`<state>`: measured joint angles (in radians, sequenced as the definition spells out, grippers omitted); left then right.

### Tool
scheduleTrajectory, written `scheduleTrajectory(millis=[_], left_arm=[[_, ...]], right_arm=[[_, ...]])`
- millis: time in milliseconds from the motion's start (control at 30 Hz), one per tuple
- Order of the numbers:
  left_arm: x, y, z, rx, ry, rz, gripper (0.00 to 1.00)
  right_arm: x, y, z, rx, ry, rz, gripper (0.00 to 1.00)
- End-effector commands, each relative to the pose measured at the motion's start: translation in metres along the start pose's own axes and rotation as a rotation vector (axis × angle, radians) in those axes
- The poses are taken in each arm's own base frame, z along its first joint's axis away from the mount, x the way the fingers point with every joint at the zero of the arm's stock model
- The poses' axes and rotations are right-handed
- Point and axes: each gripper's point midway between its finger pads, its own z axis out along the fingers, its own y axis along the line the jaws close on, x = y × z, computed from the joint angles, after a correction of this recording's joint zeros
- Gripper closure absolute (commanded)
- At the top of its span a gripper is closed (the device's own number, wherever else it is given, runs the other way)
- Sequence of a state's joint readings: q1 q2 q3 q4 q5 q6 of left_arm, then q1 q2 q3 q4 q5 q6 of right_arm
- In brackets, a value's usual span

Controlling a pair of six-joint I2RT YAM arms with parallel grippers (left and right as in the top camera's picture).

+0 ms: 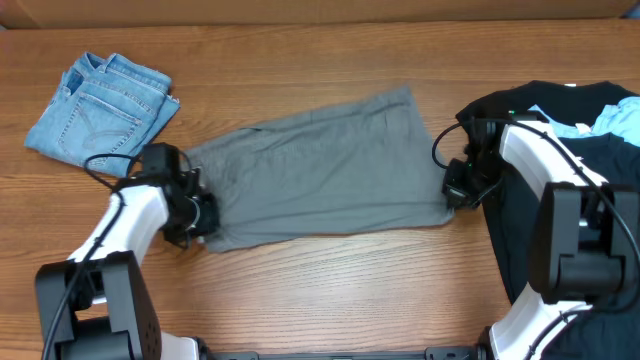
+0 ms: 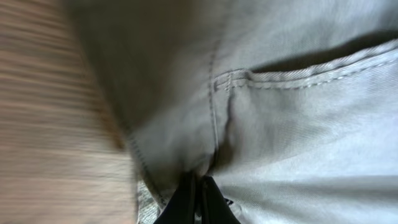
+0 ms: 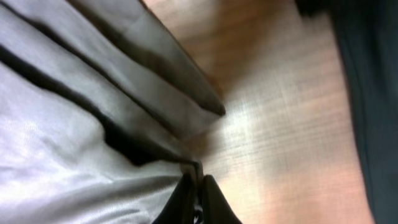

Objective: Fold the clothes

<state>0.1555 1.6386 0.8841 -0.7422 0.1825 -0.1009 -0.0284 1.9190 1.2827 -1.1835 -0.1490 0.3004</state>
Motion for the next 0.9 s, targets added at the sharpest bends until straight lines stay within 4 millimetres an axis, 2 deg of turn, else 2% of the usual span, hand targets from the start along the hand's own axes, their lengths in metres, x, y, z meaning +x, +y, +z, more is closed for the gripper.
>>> scheduleTrajectory(millis=[0,33,67,133,233,267,367,433,500,567,633,733,867], left_arm=[[-0.039,0.039,-0.035,-0.13,-0.103,-0.072,0.91],[-0.05,0.034,-0.051,-0.104,-0.119,-0.059,0.7],[-0.055,0.031,-0.06,-0.097,-0.125,-0.05,0.58],[-0.063,0.027,-0.078,-0.098,-0.132,-0.032,0.42],[-0.072,0.019,-0.1,-0.08,-0.147,-0.018,0.36],[-0.076,0.011,-0.108,-0.041,-0.16,-0.009,0.32],[-0.077,-0.001,-0.108,0.031,-0.161,-0.004,0.28],[-0.073,-0.002,-0.103,0.046,-0.143,-0.025,0.28],[-0.065,0.0,-0.093,0.042,-0.108,-0.054,0.24],[-0.057,0.002,-0.083,0.042,-0.075,-0.074,0.2],[-0.047,0.005,-0.068,0.041,-0.037,-0.1,0.15],[-0.037,0.008,-0.047,0.048,-0.011,-0.111,0.09],[-0.03,-0.001,-0.015,0.134,0.01,-0.112,0.07]], right_arm=[[-0.001,-0.015,-0.032,0.07,-0.08,0.045,0.92],[0.003,-0.016,-0.034,0.072,-0.071,0.047,0.59],[0.003,-0.017,-0.035,0.07,-0.075,0.049,0.55],[0.001,-0.015,-0.039,0.064,-0.089,0.047,0.5],[-0.004,-0.008,-0.046,0.033,-0.112,0.033,0.41],[-0.013,0.005,-0.051,-0.029,-0.141,-0.012,0.4],[-0.038,0.042,-0.062,-0.198,-0.251,-0.154,0.42],[-0.054,0.061,-0.07,-0.281,-0.323,-0.194,0.43],[-0.064,0.081,-0.079,-0.359,-0.382,-0.238,0.49],[-0.058,0.098,-0.082,-0.424,-0.374,-0.279,0.5],[-0.045,0.114,-0.08,-0.457,-0.348,-0.357,0.55],[-0.03,0.122,-0.067,-0.417,-0.313,-0.41,0.61],[-0.005,0.131,-0.04,-0.372,-0.229,-0.439,0.64]])
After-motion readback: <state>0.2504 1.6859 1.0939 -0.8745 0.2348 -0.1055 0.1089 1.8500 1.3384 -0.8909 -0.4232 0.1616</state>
